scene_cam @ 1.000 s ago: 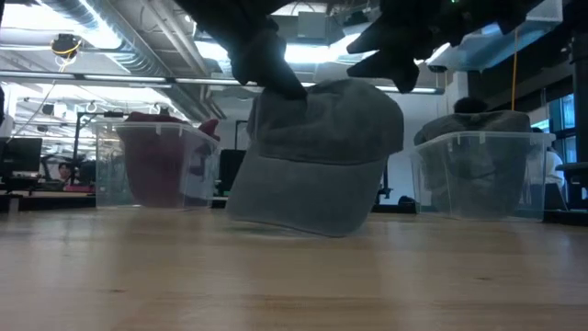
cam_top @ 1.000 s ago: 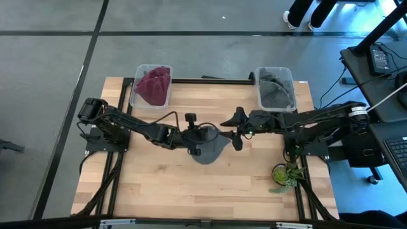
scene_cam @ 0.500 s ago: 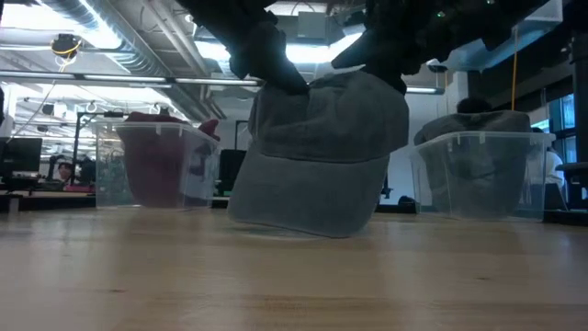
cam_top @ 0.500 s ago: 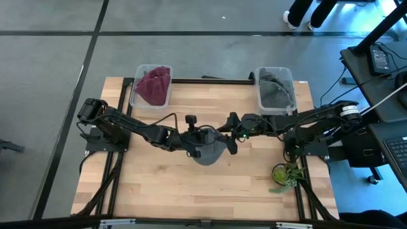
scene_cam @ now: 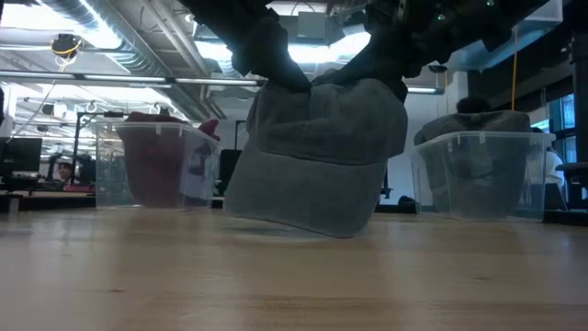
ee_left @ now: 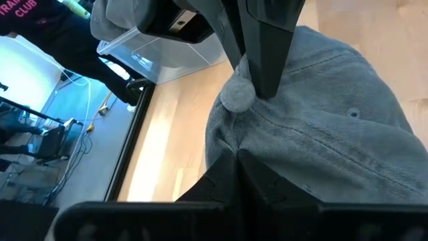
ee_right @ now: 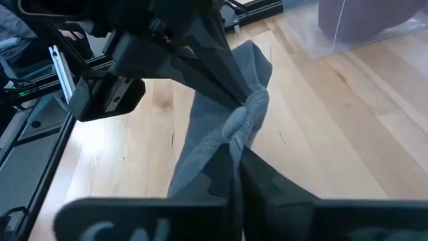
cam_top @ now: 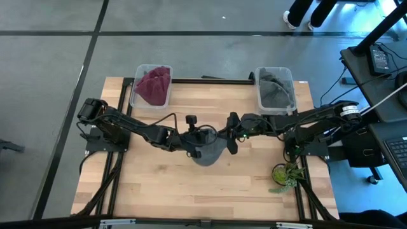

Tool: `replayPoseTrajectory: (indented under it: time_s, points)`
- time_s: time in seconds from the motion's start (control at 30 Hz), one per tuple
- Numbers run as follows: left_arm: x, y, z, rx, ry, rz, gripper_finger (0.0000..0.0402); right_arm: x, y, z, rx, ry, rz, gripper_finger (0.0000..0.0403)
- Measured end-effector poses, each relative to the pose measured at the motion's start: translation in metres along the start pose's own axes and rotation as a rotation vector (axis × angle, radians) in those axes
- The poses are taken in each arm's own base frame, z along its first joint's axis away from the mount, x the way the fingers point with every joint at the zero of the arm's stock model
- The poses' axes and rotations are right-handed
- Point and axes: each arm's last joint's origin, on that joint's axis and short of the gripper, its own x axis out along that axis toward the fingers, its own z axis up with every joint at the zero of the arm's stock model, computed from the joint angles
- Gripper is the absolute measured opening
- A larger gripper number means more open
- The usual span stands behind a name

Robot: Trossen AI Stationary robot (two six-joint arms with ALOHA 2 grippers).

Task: Pick & Place hat
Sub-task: Put the gray cap into the right transparent bin

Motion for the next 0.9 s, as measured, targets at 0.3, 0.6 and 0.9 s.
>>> replayPoseTrajectory:
  time_s: [0.3, 0.6, 0.9]
  points:
    - [0.0, 0.0, 0.001, -0.019, -0.007, -0.001, 0.0034, 0.0, 0.0, 0.0, -0.005, 0.002, 0.001, 0.0005]
    - [-0.001, -0.001, 0.002, -0.074, -0.026, -0.06, 0.0094, -0.004, 0.001, 0.003, -0.025, -0.017, 0.0, 0.0003]
    - [-0.027, 0.021, 0.017, -0.167, -0.131, -0.123, 0.015, -0.037, 0.002, 0.015, -0.062, -0.037, -0.04, 0.0003]
